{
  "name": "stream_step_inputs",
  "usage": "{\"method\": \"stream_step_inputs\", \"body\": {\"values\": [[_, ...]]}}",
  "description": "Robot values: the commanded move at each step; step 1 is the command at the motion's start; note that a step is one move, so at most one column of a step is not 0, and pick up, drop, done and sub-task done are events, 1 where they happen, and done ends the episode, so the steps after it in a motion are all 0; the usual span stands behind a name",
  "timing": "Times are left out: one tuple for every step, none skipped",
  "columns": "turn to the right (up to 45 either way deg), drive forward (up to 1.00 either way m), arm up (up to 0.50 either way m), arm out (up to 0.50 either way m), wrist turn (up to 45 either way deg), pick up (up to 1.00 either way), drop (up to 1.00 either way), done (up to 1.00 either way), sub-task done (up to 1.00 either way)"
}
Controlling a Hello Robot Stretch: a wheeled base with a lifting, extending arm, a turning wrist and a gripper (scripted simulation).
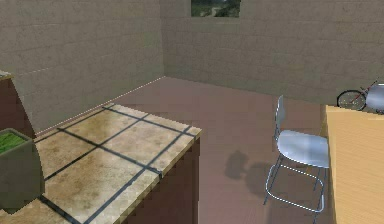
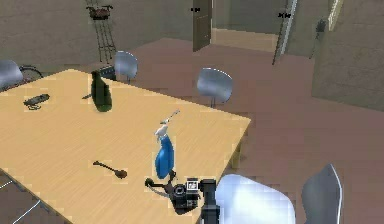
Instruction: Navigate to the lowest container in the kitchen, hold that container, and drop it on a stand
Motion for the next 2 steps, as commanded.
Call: {"method": "stream_step_inputs", "body": {"values": [[0.0, 0.00, 0.00, 0.00, 0.0, 1.00, 0.00, 0.00, 0.00], [0.0, 0.00, 0.10, 0.00, 0.0, 0.00, 0.00, 0.00, 0.00]]}}
